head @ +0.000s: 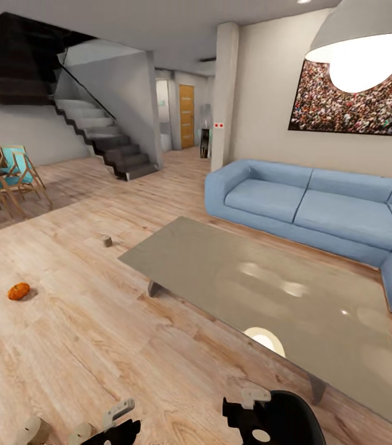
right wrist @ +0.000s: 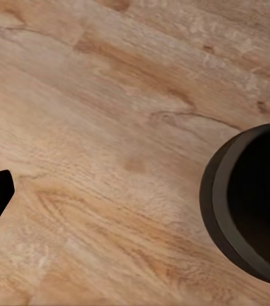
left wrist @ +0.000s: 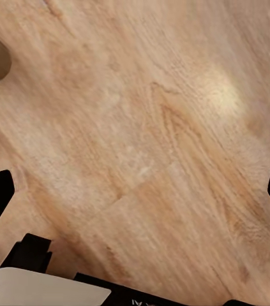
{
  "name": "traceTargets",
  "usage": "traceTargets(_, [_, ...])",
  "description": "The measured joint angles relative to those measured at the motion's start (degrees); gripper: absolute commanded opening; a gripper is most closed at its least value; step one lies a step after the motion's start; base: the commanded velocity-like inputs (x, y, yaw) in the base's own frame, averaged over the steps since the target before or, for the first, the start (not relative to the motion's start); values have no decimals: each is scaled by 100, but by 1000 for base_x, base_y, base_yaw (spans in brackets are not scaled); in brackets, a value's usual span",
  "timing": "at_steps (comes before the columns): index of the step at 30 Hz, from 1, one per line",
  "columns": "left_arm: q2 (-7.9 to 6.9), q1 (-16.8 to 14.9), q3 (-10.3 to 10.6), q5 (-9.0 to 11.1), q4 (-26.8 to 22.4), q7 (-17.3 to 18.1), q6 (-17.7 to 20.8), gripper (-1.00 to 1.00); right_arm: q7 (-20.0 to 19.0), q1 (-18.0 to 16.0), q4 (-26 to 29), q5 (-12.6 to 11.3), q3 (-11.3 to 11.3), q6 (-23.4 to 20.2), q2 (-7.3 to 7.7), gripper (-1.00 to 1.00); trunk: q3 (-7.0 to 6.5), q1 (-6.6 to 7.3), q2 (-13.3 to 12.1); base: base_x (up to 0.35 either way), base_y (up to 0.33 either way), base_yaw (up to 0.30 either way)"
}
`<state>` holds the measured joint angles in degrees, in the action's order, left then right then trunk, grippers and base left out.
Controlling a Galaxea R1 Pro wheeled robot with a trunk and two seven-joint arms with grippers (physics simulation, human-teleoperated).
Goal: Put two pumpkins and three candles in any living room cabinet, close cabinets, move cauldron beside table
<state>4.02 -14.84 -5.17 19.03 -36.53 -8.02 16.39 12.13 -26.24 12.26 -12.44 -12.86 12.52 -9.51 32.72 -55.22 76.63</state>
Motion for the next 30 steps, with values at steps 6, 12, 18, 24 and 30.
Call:
traceTargets(6, [-2,0,-22,-3,0,2,0,100,0,0,-1,8,0,0,-2,100,0,0,0,0,0,289])
traceTargets(12, [-2,0,-23,-3,0,2,0,100,0,0,-1,9,0,-7,-3,100,0,0,0,0,0,289])
traceTargets(18, [-2,0,-23,-3,0,2,0,100,-3,0,-1,15,0,-9,-4,100,0,0,0,0,0,289])
traceTargets(24, [-1,0,-23,-3,0,2,-2,100,-8,0,-1,18,0,-9,-3,100,0,0,0,0,0,289])
traceTargets(30, [1,0,-23,5,0,2,-8,100,-8,0,-1,18,0,-9,-6,100,0,0,0,0,0,289])
